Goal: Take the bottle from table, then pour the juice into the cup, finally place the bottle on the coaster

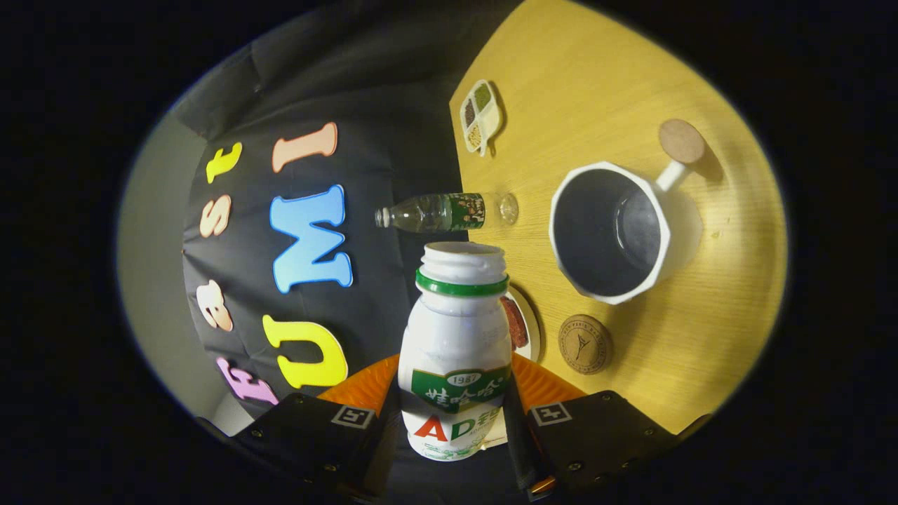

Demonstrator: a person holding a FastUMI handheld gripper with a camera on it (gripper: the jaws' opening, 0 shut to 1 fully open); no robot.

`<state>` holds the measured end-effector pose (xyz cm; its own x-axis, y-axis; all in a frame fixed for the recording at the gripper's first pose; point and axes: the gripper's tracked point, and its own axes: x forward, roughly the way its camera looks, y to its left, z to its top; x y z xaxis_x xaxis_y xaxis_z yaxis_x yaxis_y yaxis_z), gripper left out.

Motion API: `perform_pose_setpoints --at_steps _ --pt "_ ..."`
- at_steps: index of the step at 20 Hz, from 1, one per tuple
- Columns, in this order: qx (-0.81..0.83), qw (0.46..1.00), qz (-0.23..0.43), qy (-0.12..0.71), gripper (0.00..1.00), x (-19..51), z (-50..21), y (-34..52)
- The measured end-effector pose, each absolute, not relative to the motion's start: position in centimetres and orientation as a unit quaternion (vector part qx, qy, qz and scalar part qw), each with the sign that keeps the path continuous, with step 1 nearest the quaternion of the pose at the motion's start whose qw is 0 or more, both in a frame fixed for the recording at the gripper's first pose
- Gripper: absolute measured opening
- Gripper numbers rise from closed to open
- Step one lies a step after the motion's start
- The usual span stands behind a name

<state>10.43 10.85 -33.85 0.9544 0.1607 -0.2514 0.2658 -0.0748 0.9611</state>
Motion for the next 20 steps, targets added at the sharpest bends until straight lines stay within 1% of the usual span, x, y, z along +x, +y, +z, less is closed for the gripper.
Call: perform_pose_setpoints --at_steps 6,13,20 --pt "0.659 0.738 -0.010 0.143 0.66 10.9 -31.7 11.0" --pt "0.536 0.828 0.016 0.164 0.66 11.0 -31.8 12.2" --pt "0.422 0.893 0.026 0.155 0.66 10.8 -32.1 12.3"
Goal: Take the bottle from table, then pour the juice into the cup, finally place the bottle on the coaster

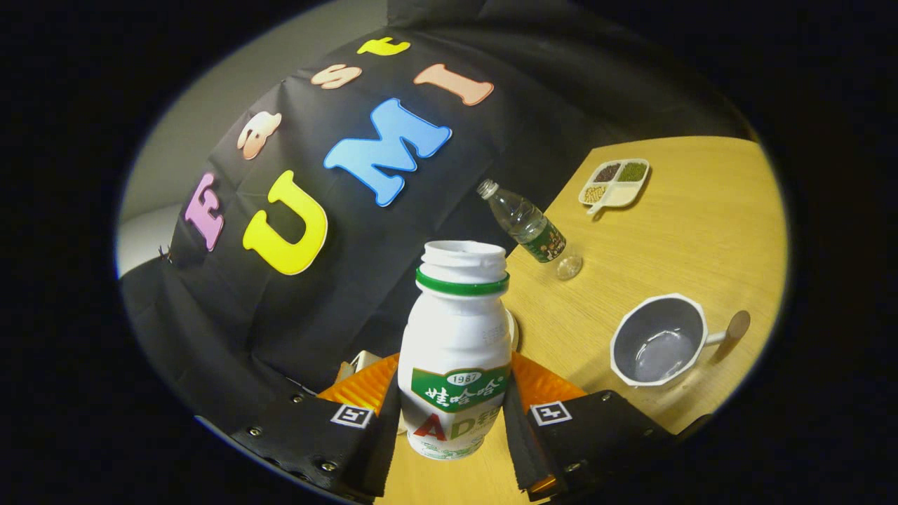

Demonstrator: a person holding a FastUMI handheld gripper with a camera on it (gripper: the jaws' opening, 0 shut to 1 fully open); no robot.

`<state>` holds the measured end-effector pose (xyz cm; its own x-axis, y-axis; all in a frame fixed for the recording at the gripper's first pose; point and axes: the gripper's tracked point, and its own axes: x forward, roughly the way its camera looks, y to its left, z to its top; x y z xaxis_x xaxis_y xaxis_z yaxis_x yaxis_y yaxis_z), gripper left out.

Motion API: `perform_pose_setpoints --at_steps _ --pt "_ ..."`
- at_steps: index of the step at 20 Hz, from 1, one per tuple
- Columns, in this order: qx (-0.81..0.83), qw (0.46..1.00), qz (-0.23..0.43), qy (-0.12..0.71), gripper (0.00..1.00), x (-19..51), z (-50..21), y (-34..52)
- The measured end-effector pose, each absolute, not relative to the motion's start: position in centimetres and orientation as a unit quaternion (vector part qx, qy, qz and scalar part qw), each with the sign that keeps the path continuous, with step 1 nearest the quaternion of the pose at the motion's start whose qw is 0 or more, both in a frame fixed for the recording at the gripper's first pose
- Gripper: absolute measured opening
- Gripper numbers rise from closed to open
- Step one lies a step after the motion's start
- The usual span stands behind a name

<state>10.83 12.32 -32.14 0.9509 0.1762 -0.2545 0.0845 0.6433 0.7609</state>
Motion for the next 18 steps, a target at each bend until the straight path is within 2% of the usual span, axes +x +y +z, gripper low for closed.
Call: perform_pose_setpoints --at_steps 6,11,18 --pt "0.291 0.945 0.025 0.145 0.67 11.0 -32.6 12.9" --pt "0.202 0.969 0.052 0.129 0.67 11.7 -32.2 14.7" --pt "0.021 0.993 0.041 0.105 0.67 12.8 -32.6 16.5"
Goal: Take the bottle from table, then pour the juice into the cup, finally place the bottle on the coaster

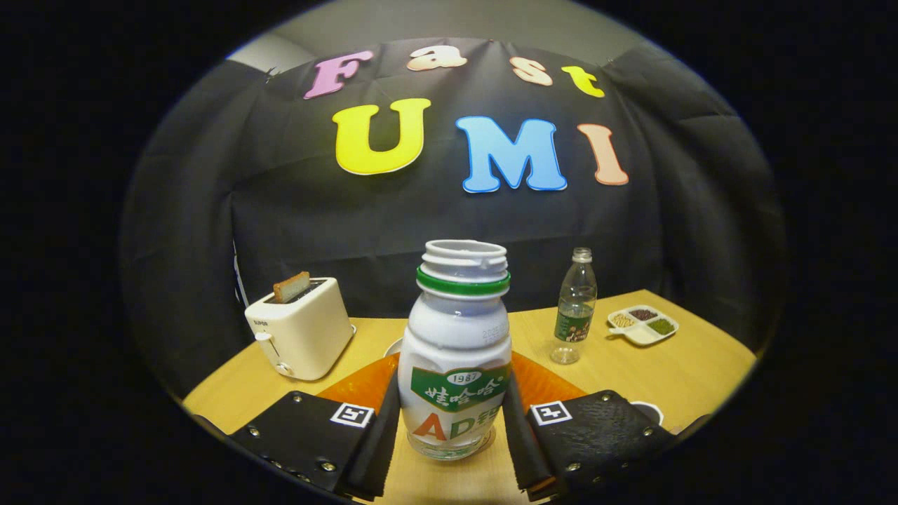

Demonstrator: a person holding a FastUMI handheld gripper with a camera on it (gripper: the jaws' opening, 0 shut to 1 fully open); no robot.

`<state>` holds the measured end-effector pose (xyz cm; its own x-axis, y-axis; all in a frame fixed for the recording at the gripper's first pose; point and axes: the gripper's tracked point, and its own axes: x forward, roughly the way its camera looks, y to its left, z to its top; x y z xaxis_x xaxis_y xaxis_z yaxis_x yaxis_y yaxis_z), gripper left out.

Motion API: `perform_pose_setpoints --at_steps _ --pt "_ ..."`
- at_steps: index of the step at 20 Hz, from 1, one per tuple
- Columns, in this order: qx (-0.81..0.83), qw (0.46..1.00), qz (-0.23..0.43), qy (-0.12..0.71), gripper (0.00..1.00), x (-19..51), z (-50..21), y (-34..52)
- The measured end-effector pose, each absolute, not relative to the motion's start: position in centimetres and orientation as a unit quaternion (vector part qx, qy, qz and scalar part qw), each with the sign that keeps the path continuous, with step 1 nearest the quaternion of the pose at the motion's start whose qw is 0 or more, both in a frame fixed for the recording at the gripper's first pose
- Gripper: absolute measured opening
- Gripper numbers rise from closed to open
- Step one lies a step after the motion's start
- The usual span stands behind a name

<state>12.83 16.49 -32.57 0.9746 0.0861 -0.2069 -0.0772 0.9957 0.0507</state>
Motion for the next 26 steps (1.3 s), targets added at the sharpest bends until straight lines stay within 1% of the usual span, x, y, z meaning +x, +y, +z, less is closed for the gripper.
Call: perform_pose_setpoints --at_steps 7,10,17,23,24,26 --pt "-0.055 0.995 0.049 0.070 0.67 14.1 -33.6 18.9" --pt "-0.052 0.993 0.060 0.089 0.68 15.0 -36.1 19.7" --pt "-0.017 0.991 0.056 0.121 0.68 16.9 -40.1 18.2" --pt "-0.018 0.991 0.058 0.120 0.68 17.0 -40.2 18.3" --pt "-0.012 0.991 0.051 0.122 0.68 17.2 -40.5 18.1" --pt "0.000 0.992 0.035 0.124 0.75 16.7 -40.1 17.2"
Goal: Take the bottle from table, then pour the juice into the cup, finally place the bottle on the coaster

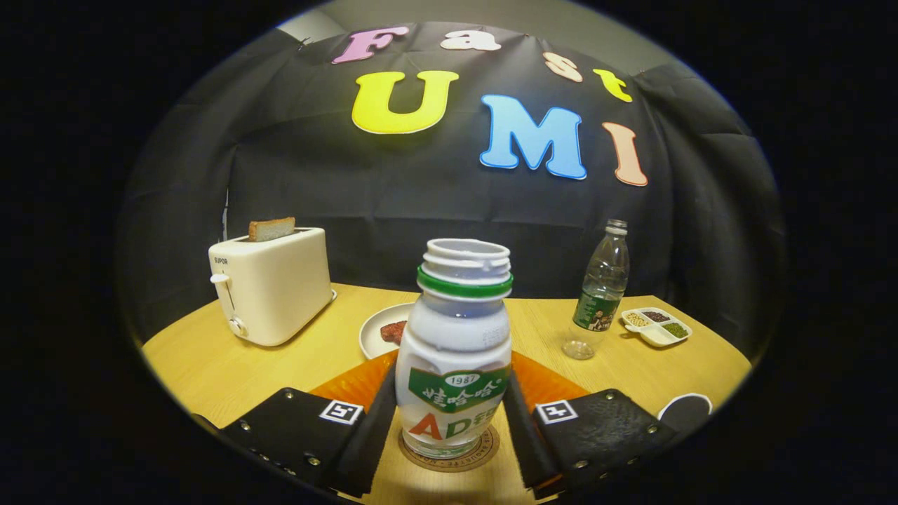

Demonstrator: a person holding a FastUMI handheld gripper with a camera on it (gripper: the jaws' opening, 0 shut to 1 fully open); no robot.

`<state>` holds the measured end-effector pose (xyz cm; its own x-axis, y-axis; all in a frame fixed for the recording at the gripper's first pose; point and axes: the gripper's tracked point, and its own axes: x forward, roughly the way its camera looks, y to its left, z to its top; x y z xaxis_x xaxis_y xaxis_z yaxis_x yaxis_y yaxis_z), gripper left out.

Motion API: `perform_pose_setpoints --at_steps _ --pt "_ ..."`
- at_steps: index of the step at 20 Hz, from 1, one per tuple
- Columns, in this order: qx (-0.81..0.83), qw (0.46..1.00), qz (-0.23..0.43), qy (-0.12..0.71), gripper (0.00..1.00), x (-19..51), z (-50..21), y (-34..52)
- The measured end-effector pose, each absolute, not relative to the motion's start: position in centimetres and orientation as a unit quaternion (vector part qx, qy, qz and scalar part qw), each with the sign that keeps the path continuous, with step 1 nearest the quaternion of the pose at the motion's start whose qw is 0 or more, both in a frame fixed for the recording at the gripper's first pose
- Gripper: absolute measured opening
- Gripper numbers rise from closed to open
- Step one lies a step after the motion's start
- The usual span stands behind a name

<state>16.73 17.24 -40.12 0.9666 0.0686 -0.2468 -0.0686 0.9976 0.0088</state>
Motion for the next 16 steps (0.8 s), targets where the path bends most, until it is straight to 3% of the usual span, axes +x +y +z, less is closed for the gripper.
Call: perform_pose_setpoints --at_steps 2,8,16 --pt "0.004 0.994 0.045 0.104 0.98 17.1 -39.2 17.5" --pt "-0.029 0.996 0.057 0.062 0.98 16.2 -35.1 17.6" --pt "-0.007 0.998 0.064 -0.022 0.96 12.0 -18.9 15.2"
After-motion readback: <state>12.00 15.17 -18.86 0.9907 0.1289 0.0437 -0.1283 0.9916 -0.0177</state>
